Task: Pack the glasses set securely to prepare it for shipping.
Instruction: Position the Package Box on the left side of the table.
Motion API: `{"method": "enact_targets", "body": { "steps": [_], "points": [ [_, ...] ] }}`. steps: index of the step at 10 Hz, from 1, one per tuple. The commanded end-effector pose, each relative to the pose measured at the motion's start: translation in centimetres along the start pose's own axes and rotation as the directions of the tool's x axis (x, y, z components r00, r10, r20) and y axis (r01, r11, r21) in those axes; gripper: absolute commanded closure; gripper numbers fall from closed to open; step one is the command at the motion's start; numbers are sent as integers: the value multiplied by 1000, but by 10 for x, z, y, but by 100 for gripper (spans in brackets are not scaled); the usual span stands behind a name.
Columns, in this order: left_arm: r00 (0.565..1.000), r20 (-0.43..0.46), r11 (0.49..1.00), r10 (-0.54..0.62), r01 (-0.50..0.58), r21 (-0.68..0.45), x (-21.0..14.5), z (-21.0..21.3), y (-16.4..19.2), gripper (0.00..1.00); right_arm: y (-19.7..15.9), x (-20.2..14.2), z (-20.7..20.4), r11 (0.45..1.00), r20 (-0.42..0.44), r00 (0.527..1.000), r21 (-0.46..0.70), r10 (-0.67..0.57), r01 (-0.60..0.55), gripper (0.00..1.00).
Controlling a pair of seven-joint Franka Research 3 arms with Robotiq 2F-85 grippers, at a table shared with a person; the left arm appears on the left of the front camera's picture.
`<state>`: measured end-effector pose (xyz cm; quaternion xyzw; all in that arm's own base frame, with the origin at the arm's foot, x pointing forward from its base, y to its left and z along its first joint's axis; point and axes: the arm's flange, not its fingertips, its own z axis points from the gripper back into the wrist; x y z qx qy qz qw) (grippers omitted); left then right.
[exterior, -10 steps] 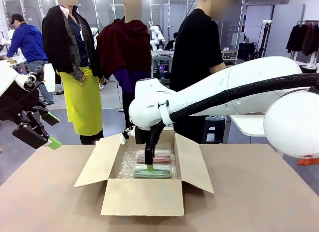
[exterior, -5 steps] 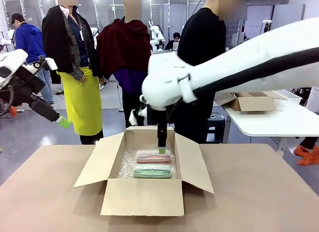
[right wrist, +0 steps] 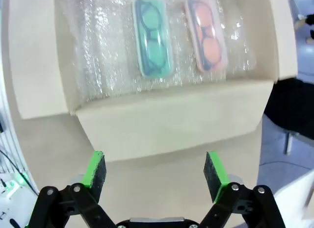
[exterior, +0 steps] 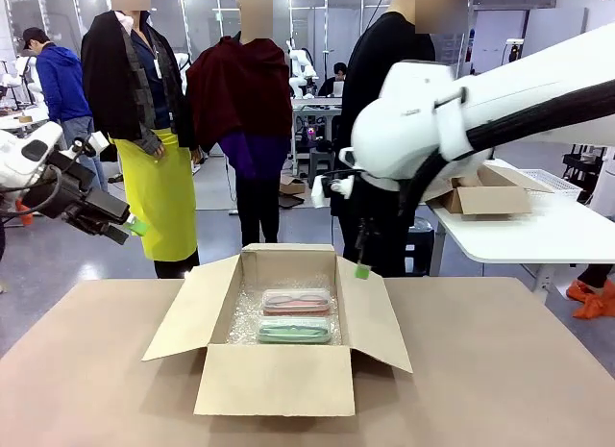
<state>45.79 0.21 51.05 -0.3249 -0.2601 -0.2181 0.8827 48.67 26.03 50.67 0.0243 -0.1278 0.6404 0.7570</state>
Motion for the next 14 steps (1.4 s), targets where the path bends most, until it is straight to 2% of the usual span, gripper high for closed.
{"method": "enact_targets", "body": {
  "steps": [1,2,3,6,8,11,12,13,14],
  "points": [
    [994,29,993,103,-101,-67,17,-9,39,0,27,-39,10,995,61,997,-80,-57,62,0],
    [981,-2,975,193,-192,-114,19,-19,63,0,37,-63,23,983,89,989,-131,-121,132,0],
    [971,-20,960,238,-238,-149,19,-28,79,0,46,-84,34,973,129,977,-132,-171,188,0],
    [945,9,929,327,-319,-188,18,-58,124,0,67,-131,56,955,249,939,-114,-238,273,0],
    [906,41,898,422,-411,-159,8,-79,150,0,80,-154,70,943,326,911,-127,-254,309,0],
    [890,42,882,454,-442,-162,1,-84,170,0,83,-175,80,914,375,864,-96,-334,395,0],
    [877,10,857,480,-466,-219,-2,-85,169,0,77,-175,78,918,375,864,-77,-336,390,0],
    [899,15,888,438,-431,-160,-6,-84,167,0,80,-173,86,929,329,897,-121,-296,351,0],
    [899,15,888,438,-431,-160,-6,-84,167,0,80,-173,86,929,329,897,-121,-296,351,0]
  ]
}}
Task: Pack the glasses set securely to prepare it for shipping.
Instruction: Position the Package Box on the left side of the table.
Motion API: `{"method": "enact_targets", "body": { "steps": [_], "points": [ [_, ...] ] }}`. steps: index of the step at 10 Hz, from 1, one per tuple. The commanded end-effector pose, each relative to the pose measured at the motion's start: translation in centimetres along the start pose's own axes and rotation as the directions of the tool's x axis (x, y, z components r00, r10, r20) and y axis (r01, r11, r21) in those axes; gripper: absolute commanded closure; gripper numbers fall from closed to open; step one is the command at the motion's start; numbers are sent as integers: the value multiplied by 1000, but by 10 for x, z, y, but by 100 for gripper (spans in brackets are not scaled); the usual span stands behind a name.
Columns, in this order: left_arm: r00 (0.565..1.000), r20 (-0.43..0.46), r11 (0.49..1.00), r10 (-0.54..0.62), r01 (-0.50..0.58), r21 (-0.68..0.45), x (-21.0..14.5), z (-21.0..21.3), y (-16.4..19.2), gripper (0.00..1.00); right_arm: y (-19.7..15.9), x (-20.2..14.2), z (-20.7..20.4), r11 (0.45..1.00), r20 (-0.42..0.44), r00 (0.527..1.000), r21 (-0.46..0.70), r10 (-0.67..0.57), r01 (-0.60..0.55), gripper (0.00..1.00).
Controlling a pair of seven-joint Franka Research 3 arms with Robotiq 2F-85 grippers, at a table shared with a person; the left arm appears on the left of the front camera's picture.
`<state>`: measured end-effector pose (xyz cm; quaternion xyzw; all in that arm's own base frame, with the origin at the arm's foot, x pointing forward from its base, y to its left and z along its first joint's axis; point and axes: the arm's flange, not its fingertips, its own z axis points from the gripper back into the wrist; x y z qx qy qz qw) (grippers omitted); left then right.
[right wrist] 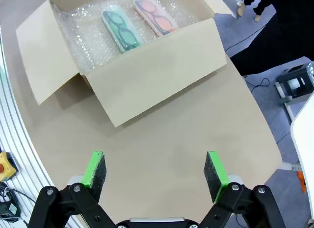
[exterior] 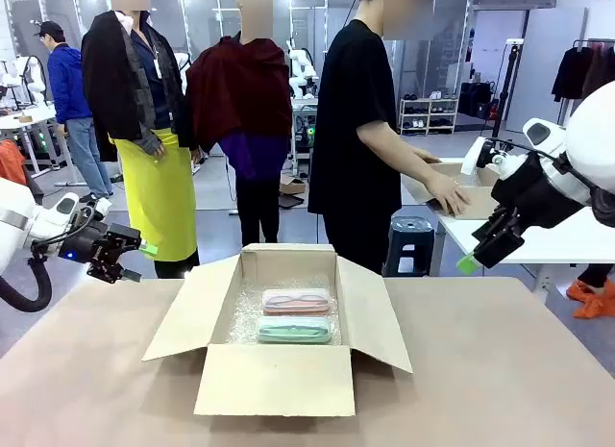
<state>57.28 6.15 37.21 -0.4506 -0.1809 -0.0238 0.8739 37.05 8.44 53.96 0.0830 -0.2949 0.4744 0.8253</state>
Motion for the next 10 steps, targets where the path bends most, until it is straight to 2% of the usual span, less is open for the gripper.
{"method": "enact_targets", "body": {
  "steps": [1,3,4,5,6,7,10],
  "points": [
    [1000,6,1000,-10,10,7,1,2,-2,0,4,5,-1,1000,-8,1000,-6,14,-14,0],
    [1000,-1,1000,-1,1,-1,0,-1,-1,0,4,5,-1,1000,-8,1000,-6,14,-14,0],
    [998,-41,995,52,-56,-81,5,-3,17,0,4,5,-1,1000,-8,1000,-6,14,-14,0],
    [998,-25,989,50,-53,-135,2,-7,30,0,4,5,-1,1000,-8,1000,-6,14,-14,0],
    [997,-46,982,62,-69,-176,0,-11,45,0,4,5,-1,1000,-8,1000,-6,14,-14,0],
    [996,-38,975,86,-92,-202,-2,-18,59,0,4,5,-1,1000,-8,1000,-6,14,-14,0],
    [984,-87,952,157,-174,-253,-6,-47,83,0,4,5,-1,1000,-8,1000,-6,14,-14,0]
  ]
}}
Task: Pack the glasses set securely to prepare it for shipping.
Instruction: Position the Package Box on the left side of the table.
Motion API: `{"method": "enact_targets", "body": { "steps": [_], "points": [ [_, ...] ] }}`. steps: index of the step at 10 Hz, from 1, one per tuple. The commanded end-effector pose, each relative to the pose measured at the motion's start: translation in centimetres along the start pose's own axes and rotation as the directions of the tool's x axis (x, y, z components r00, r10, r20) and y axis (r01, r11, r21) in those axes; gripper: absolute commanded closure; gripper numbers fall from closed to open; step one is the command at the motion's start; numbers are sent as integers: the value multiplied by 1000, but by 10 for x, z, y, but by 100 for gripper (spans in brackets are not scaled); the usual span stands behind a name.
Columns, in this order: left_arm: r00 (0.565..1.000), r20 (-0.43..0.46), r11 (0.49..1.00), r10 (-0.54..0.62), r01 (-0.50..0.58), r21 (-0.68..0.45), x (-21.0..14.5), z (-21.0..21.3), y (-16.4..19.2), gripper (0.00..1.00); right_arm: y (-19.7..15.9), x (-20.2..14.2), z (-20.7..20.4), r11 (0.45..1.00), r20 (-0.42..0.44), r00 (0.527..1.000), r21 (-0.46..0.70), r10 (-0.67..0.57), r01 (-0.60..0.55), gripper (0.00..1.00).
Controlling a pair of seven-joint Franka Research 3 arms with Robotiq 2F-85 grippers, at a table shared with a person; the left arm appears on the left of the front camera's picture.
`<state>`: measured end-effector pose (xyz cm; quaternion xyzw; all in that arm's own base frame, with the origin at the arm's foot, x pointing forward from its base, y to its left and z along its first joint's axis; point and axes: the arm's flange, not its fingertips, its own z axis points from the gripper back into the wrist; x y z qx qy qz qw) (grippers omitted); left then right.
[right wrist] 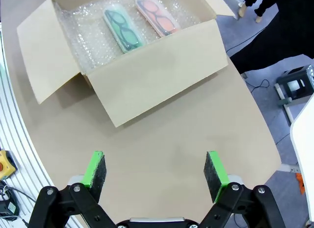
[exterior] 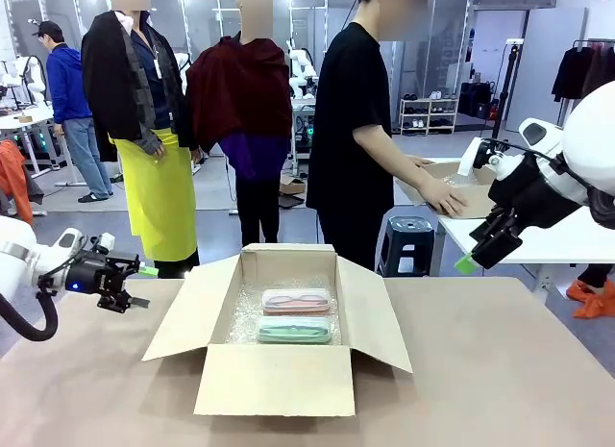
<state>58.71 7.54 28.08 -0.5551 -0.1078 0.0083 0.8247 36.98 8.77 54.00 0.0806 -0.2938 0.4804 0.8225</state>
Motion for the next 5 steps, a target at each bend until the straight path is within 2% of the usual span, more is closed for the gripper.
{"method": "enact_targets", "body": {
  "steps": [1,3,5],
  "points": [
    [1000,16,998,17,-16,-63,9,-15,5,0,2,2,0,1000,-5,1000,-7,0,0,0],
    [999,-29,994,21,-23,-102,4,-31,8,0,2,2,0,1000,-5,1000,-7,0,0,0],
    [999,-37,989,12,-17,-147,-1,-42,7,0,2,2,0,1000,-5,1000,-7,0,0,0]
  ]
}}
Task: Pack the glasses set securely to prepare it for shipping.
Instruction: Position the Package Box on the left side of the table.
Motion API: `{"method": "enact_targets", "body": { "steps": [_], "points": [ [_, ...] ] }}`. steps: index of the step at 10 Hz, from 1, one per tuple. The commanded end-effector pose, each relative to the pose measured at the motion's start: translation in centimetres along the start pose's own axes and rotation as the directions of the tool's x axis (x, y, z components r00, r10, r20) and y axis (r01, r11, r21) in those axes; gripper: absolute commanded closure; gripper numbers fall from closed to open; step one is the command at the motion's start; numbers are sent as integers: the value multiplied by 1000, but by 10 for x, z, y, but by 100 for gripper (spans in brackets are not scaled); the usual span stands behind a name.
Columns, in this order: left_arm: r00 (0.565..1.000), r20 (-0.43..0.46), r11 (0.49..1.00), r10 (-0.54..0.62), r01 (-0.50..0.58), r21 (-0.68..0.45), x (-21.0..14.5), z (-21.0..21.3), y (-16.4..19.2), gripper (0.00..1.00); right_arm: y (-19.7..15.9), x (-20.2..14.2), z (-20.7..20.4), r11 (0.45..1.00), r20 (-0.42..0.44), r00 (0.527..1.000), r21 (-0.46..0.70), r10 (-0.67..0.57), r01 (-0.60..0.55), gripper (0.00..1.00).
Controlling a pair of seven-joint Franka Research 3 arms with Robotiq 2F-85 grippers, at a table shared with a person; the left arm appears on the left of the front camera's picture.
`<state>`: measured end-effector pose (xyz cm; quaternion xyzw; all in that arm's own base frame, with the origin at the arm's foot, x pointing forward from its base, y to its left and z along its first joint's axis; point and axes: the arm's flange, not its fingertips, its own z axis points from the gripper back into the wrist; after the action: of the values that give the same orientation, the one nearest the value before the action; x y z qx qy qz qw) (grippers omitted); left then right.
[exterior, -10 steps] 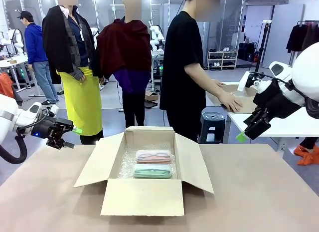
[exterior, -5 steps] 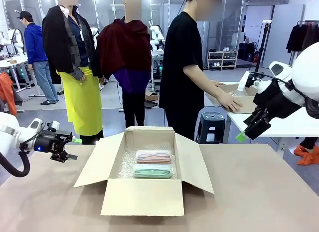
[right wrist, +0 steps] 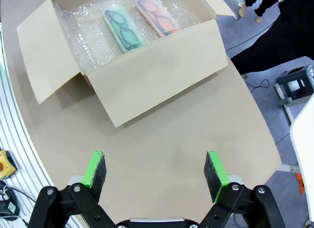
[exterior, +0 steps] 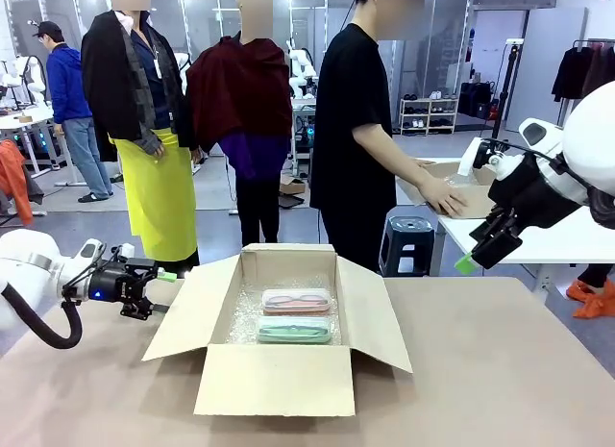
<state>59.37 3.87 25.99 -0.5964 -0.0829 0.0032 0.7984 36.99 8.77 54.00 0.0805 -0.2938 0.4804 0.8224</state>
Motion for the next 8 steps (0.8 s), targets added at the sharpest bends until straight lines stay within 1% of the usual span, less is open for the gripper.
{"method": "enact_targets", "body": {
  "steps": [1,3,4,5,6,7,8],
  "points": [
    [1000,-15,998,11,-12,-58,-2,-6,3,0,2,2,0,1000,-5,1000,-7,0,0,0],
    [998,-60,991,24,-32,-132,-13,-14,2,0,2,2,0,1000,-5,1000,-7,0,0,0],
    [997,-78,989,25,-36,-144,-16,-16,3,0,2,2,0,1000,-5,1000,-7,0,0,0],
    [995,-99,984,25,-42,-173,-18,-15,3,3,2,2,0,1000,-5,1000,-7,0,0,0],
    [994,-109,981,27,-47,-189,-19,-14,1,40,2,2,0,1000,-5,1000,-7,0,0,0],
    [994,-104,981,23,-42,-188,-21,-15,-1,59,2,2,0,1000,-5,1000,-7,0,0,0],
    [994,-108,979,24,-45,-197,-23,-15,-4,96,2,2,0,1000,-5,1000,-7,0,0,0]
  ]
}}
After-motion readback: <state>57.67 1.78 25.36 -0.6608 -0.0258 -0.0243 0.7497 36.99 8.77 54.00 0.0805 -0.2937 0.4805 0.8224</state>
